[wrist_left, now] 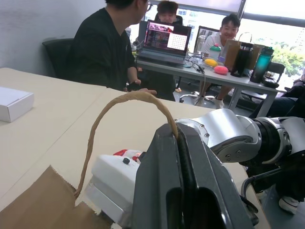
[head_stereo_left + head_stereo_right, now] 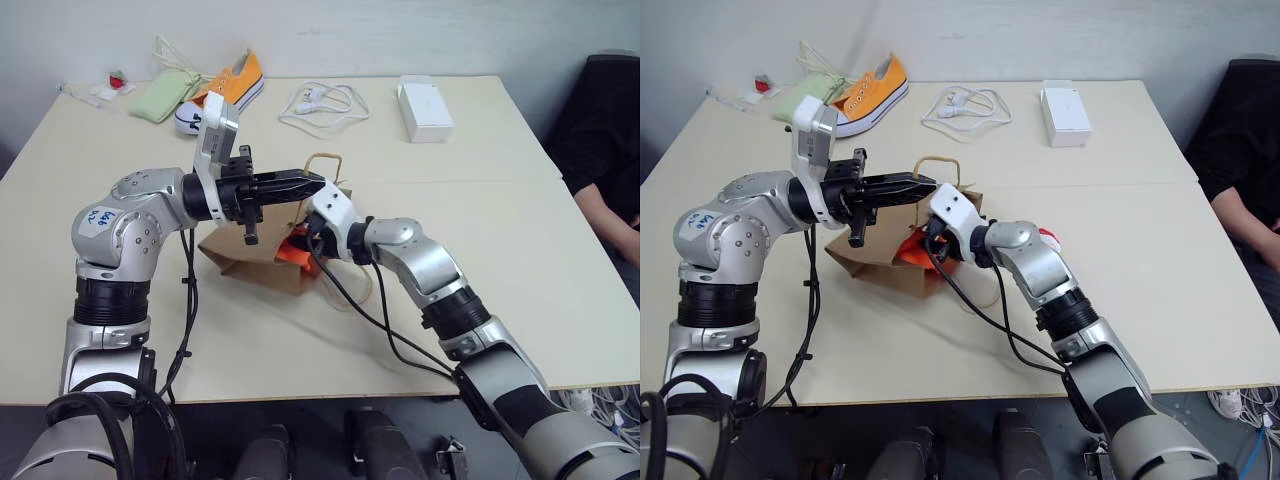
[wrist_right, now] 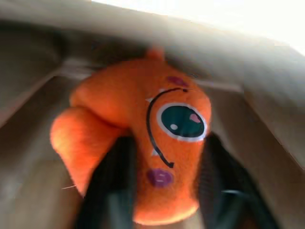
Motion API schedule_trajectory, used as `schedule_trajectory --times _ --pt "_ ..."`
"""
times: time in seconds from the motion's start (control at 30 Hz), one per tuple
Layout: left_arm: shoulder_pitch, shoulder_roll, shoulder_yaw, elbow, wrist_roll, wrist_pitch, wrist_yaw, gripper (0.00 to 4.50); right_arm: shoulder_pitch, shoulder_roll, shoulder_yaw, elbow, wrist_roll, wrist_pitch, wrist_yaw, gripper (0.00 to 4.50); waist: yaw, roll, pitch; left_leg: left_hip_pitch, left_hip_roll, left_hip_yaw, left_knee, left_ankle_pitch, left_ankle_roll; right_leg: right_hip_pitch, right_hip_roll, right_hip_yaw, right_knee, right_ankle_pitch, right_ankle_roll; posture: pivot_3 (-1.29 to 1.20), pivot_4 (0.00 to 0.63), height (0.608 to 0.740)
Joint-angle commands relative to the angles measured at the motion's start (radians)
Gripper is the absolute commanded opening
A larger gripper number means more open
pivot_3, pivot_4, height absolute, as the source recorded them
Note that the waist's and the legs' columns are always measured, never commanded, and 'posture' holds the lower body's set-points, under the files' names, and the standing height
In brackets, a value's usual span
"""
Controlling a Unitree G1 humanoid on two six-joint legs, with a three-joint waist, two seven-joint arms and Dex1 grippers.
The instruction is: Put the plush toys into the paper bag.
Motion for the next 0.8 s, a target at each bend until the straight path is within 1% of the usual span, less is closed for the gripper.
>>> schedule_trajectory --times 0.03,0.13,0.2,0.27,0.3,0.37,0.4,0.47,0.53,0.6,0.7,0.8 --pt "-0.022 0.012 0.017 -0.016 -0.007 -0.010 -0.004 0.00 0.041 0.008 -0.117 -0.227 0.115 0.097 -0.013 2.78 -0.002 0.000 0.000 0.000 0.000 0.000 0.000 0.000 0.000 0.000 0.000 0.000 0.000 0.000 0.000 0.00 0.150 0.740" --pt "-0.019 0.013 0.020 -0.013 -0.005 -0.011 0.001 0.00 0.119 -0.044 -0.185 -0.452 0.210 0.239 -0.007 3.91 -0.004 0.000 0.000 0.000 0.000 0.000 0.000 0.000 0.000 0.000 0.000 0.000 0.000 0.000 0.000 0.00 0.150 0.740" --pt "-0.019 0.014 0.021 -0.014 -0.006 -0.009 0.003 0.00 0.170 -0.081 -0.242 -0.567 0.270 0.337 -0.026 4.45 0.002 0.000 0.000 0.000 0.000 -0.001 -0.001 0.000 0.000 0.000 0.000 0.000 0.000 0.000 0.000 0.00 0.150 0.740" --pt "-0.020 0.016 0.023 -0.017 -0.010 -0.005 0.006 0.00 0.207 -0.104 -0.317 -0.652 0.334 0.441 -0.065 4.45 0.007 0.000 0.000 0.000 0.000 -0.001 -0.001 0.000 0.000 0.001 0.000 0.000 0.000 0.000 0.000 0.00 0.150 0.740" --pt "-0.018 0.017 0.025 -0.020 -0.013 -0.002 0.008 0.00 0.237 -0.136 -0.356 -0.702 0.359 0.488 -0.075 4.45 0.009 0.000 0.000 0.000 0.000 -0.001 -0.001 0.000 0.000 0.001 0.000 0.001 -0.001 0.000 0.000 0.00 0.150 0.740" --pt "-0.011 0.017 0.029 -0.029 -0.019 0.004 0.013 0.00 0.336 -0.246 -0.426 -0.808 0.373 0.549 -0.069 4.45 0.018 0.000 0.000 0.000 0.000 -0.001 -0.001 0.000 0.000 0.001 0.000 0.002 -0.001 0.000 0.000 0.00 0.150 0.740" --pt "-0.007 0.018 0.030 -0.034 -0.021 0.005 0.015 0.00 0.381 -0.295 -0.454 -0.843 0.367 0.562 -0.075 4.45 0.027 0.000 0.000 0.000 0.000 -0.001 -0.001 0.000 0.000 0.001 0.000 0.002 -0.001 0.000 0.000 0.00 0.150 0.740" --pt "-0.001 0.019 0.032 -0.039 -0.023 0.008 0.016 0.00 0.437 -0.349 -0.489 -0.868 0.352 0.575 -0.108 4.45 0.035 0.000 0.000 0.000 0.000 0.000 -0.001 -0.001 0.001 0.001 0.000 0.003 -0.002 0.000 0.000 0.00 0.150 0.740" --pt "0.003 0.019 0.035 -0.044 -0.024 0.011 0.018 0.00 0.497 -0.385 -0.489 -0.825 0.263 0.525 -0.185 4.45 0.035 0.000 0.000 0.000 -0.001 0.001 -0.001 -0.001 0.001 0.001 0.000 0.004 -0.003 0.000 0.000 0.00 0.150 0.740" --pt "0.003 0.017 0.036 -0.046 -0.025 0.014 0.019 0.00 0.511 -0.368 -0.471 -0.761 0.199 0.468 -0.254 4.45 0.032 0.000 0.000 0.000 -0.001 0.003 -0.001 -0.001 0.001 0.001 0.000 0.005 -0.003 0.000 0.000 0.00 0.150 0.740" --pt "-0.001 0.015 0.033 -0.042 -0.022 0.012 0.016 0.00 0.460 -0.260 -0.474 -0.630 0.164 0.428 -0.358 4.45 0.029 0.000 0.000 0.001 0.000 0.004 -0.001 0.000 0.000 0.001 0.001 0.007 -0.002 0.000 0.000 0.00 0.150 0.740" --pt "0.000 0.015 0.031 -0.041 -0.018 0.007 0.012 0.00 0.407 -0.172 -0.468 -0.471 0.128 0.367 -0.423 4.45 0.027 0.000 0.000 0.002 0.000 0.005 -0.001 0.000 0.000 0.000 0.001 0.007 -0.001 0.000 0.000 0.00 0.150 0.740"
